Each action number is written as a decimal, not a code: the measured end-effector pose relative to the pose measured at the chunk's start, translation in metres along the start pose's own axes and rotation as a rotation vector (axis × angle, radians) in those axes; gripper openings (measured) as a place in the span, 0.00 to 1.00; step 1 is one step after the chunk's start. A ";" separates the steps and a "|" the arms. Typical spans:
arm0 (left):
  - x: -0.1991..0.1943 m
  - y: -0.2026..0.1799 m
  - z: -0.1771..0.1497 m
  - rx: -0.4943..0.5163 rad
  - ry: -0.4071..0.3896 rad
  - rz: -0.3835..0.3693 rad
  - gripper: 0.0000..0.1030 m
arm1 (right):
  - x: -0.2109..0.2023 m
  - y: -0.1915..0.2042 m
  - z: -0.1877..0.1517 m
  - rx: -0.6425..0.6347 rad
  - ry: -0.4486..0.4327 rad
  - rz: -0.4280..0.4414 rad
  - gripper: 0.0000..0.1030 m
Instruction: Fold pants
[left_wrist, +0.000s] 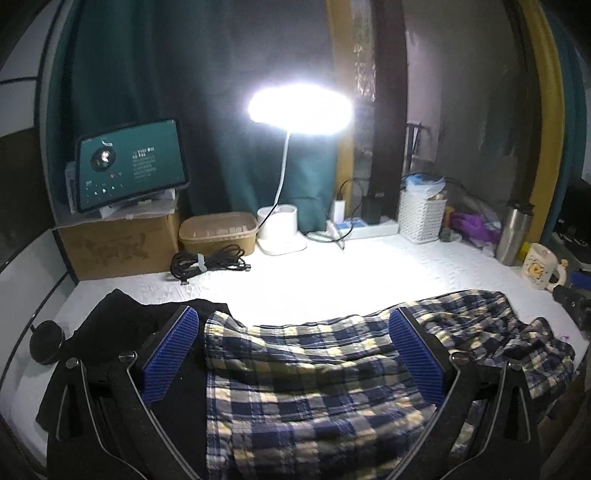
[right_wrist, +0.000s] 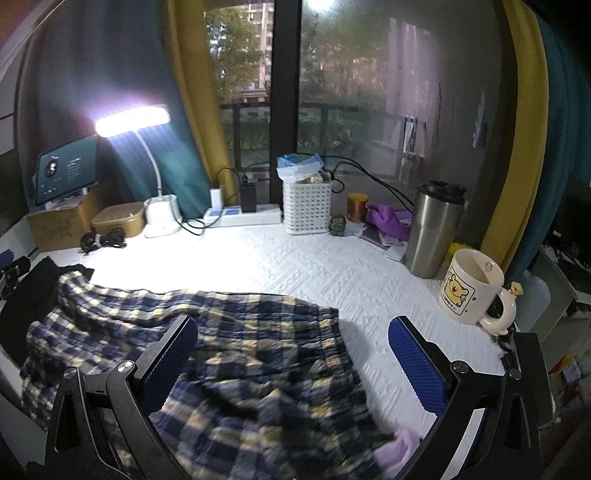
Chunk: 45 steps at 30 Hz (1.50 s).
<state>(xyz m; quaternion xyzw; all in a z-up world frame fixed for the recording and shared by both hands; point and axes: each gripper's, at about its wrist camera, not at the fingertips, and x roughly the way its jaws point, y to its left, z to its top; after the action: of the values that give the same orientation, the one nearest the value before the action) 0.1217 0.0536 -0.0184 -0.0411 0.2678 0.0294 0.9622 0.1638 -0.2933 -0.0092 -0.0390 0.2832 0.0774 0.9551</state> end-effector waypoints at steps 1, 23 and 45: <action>0.010 0.003 0.002 0.008 0.022 0.012 0.99 | 0.006 -0.004 0.002 0.002 0.009 0.004 1.00; 0.147 0.055 -0.023 0.015 0.395 0.046 0.96 | 0.172 -0.059 0.023 -0.003 0.354 0.144 0.81; 0.145 0.027 -0.010 0.104 0.356 0.000 0.03 | 0.182 -0.065 0.013 -0.058 0.278 0.082 0.26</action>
<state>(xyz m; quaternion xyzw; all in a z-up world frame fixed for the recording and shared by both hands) 0.2380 0.0848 -0.1035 0.0041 0.4350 0.0080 0.9004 0.3321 -0.3333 -0.0958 -0.0655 0.4119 0.1185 0.9011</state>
